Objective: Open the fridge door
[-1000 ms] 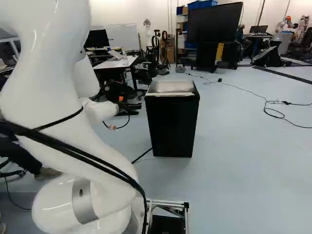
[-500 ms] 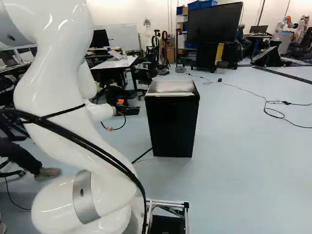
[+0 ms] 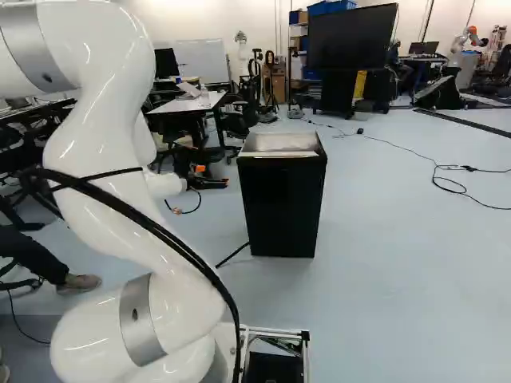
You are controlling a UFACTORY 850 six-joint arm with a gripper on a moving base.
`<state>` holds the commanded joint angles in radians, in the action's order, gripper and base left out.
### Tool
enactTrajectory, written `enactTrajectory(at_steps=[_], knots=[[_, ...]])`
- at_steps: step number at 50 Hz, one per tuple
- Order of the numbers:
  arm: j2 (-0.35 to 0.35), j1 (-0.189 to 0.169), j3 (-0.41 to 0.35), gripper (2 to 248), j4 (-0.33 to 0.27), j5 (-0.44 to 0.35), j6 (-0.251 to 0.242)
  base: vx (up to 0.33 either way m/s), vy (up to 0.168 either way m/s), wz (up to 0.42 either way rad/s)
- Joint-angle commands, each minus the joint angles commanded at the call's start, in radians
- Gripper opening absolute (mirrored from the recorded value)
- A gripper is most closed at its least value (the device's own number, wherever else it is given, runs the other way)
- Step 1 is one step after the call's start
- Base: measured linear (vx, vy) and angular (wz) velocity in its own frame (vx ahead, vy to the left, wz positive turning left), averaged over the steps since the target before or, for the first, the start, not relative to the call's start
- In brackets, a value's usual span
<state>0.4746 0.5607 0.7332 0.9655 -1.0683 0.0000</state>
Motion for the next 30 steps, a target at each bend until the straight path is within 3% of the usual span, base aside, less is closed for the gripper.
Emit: enactTrajectory(at_steps=[30], knots=[[0.142,0.021,0.182,247,0.182,-0.072,0.000,0.000,0.000,0.000]])
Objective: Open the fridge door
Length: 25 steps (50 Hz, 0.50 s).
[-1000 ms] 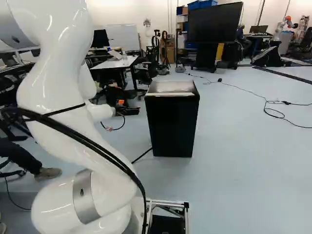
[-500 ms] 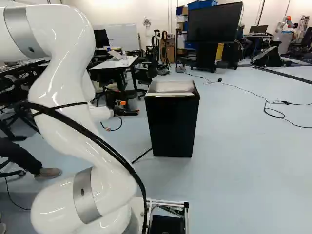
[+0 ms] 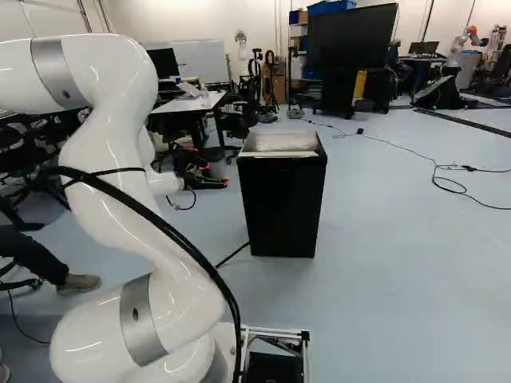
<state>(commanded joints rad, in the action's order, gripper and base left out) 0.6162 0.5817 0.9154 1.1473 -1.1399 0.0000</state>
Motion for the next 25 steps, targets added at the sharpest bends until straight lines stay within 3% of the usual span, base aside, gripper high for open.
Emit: enactTrajectory(at_steps=[25], knots=[[0.102,-0.016,0.164,247,0.134,-0.052,0.000,0.000,0.000,0.000]])
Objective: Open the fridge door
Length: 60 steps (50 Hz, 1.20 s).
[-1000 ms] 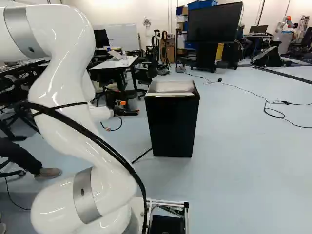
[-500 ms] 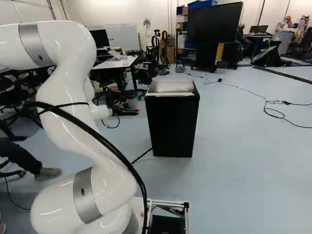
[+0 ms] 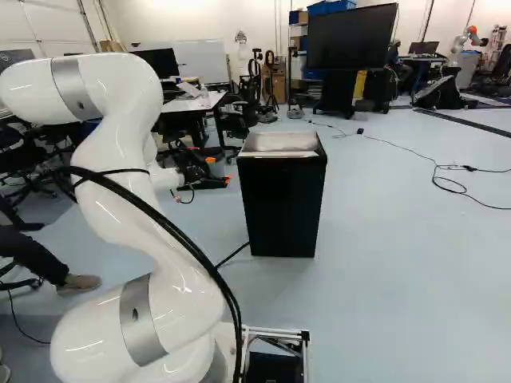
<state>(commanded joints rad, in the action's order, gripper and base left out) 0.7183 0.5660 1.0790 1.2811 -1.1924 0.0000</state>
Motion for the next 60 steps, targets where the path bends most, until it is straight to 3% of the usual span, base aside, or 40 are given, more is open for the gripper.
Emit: enactTrajectory(at_steps=[22,60], knots=[[0.077,-0.035,0.129,247,0.027,-0.008,0.000,0.000,0.000,0.000],[0.073,-0.084,0.122,247,0.027,-0.008,-0.013,0.000,0.000,0.000]])
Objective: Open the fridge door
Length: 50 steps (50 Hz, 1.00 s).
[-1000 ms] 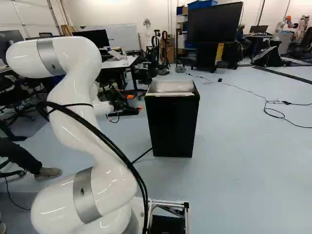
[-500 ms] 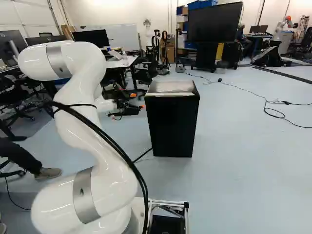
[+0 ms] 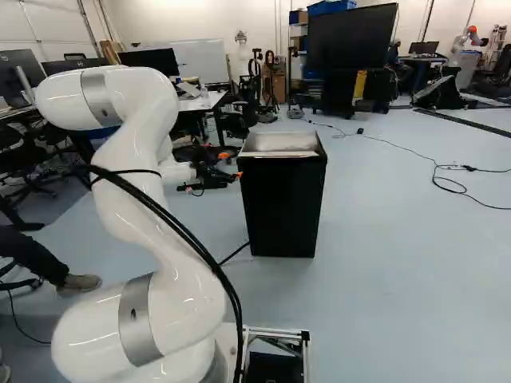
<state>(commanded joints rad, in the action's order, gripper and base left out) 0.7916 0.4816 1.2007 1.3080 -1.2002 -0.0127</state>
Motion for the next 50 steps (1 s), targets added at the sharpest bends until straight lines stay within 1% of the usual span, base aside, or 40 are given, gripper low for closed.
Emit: enactTrajectory(at_steps=[6,17,21,34,50], knots=[[0.000,0.000,0.000,247,0.000,0.000,-0.046,0.000,0.000,0.000],[0.000,0.000,0.000,247,0.000,0.000,-0.157,0.000,0.000,0.000],[0.000,0.000,0.000,247,0.000,0.000,-0.182,0.000,0.000,0.000],[0.000,-0.002,0.000,247,0.000,0.000,-0.197,0.000,0.000,0.000],[-0.002,-0.019,-0.004,247,0.000,0.000,-0.197,0.000,0.000,0.000]])
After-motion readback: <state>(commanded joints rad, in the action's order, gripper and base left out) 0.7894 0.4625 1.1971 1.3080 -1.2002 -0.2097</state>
